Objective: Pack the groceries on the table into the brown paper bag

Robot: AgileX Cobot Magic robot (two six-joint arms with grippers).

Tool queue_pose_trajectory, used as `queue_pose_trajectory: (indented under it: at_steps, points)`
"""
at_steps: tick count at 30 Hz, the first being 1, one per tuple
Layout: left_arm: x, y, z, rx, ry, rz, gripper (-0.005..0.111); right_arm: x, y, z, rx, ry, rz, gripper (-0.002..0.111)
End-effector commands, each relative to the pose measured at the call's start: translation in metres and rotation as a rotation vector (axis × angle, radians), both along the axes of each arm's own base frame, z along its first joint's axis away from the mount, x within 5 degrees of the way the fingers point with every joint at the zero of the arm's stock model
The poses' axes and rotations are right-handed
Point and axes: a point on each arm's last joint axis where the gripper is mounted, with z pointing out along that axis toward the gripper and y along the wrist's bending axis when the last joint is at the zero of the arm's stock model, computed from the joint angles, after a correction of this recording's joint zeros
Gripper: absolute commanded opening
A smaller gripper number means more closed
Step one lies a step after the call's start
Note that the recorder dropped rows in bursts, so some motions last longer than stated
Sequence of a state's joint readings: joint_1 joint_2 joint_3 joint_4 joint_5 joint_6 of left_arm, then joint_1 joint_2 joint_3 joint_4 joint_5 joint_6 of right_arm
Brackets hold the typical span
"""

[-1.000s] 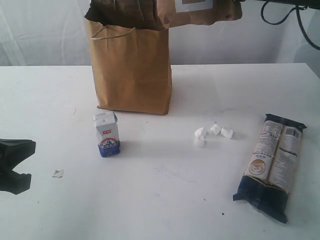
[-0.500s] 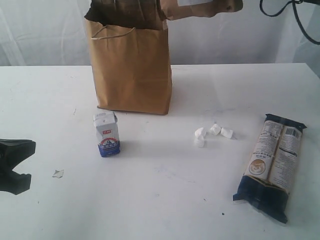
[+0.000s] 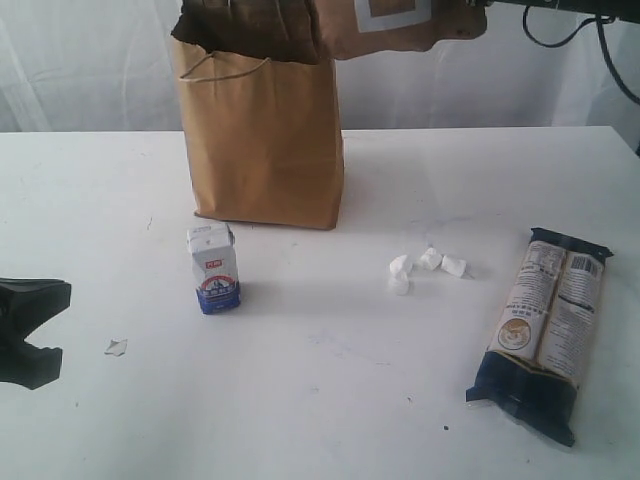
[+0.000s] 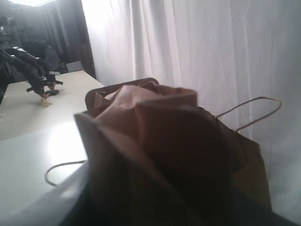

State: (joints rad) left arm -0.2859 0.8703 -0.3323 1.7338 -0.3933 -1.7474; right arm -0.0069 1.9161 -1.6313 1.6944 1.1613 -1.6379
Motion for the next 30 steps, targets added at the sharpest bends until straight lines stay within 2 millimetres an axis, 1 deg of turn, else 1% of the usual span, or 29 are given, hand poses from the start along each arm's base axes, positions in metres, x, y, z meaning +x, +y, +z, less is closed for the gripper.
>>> queue_pose_trajectory:
  at_steps: [1, 5, 8, 10, 12, 13, 14, 16, 19, 21, 23, 26, 30]
  points:
    - [-0.002, 0.0, -0.001, 0.004, -0.002, -0.004, 0.0, -0.007, -0.001, 0.017, 0.064, -0.021, 0.025, 0.0]
    - [-0.002, 0.001, -0.001, 0.009, -0.005, 0.003, 0.0, -0.008, 0.0, 0.018, 0.069, -0.018, 0.037, 0.0]
    - [0.0, 0.004, 0.0, 0.026, -0.017, 0.041, 0.0, -0.011, 0.0, 0.021, 0.089, 0.016, 0.051, 0.0]
    - [0.004, 0.007, 0.004, 0.043, -0.04, 0.078, 0.0, -0.012, 0.0, 0.023, 0.101, 0.041, 0.054, 0.0]
    - [0.009, 0.009, 0.013, 0.071, -0.085, 0.101, 0.004, -0.015, 0.001, 0.019, 0.056, 0.115, 0.067, 0.0]
    - [0.01, 0.01, 0.017, 0.089, -0.108, 0.099, 0.009, -0.018, 0.001, 0.018, 0.011, 0.125, 0.072, 0.0]
    - [0.012, 0.009, 0.022, 0.108, -0.134, 0.091, 0.016, -0.02, 0.001, 0.013, -0.058, 0.142, 0.077, 0.0]
    - [0.015, 0.008, 0.032, 0.121, -0.174, 0.07, 0.034, -0.022, 0.002, 0.005, -0.146, 0.185, 0.082, 0.0]
    - [0.018, 0.005, 0.041, 0.124, -0.205, 0.05, 0.075, -0.025, 0.003, -0.007, -0.247, 0.259, 0.088, 0.0]
    - [0.019, 0.005, 0.046, 0.084, -0.204, 0.075, 0.105, -0.028, 0.007, -0.013, -0.309, 0.276, 0.1, 0.0]
    - [0.02, 0.005, 0.049, 0.065, -0.209, 0.083, 0.105, -0.03, 0.01, -0.015, -0.327, 0.282, 0.109, 0.0]
    - [0.019, 0.002, 0.052, 0.048, -0.213, 0.054, 0.105, -0.031, 0.008, -0.014, -0.336, 0.261, 0.109, 0.0]
    - [0.016, -0.005, 0.053, 0.015, -0.205, -0.023, 0.105, -0.031, -0.004, -0.006, -0.318, 0.222, 0.075, 0.0]
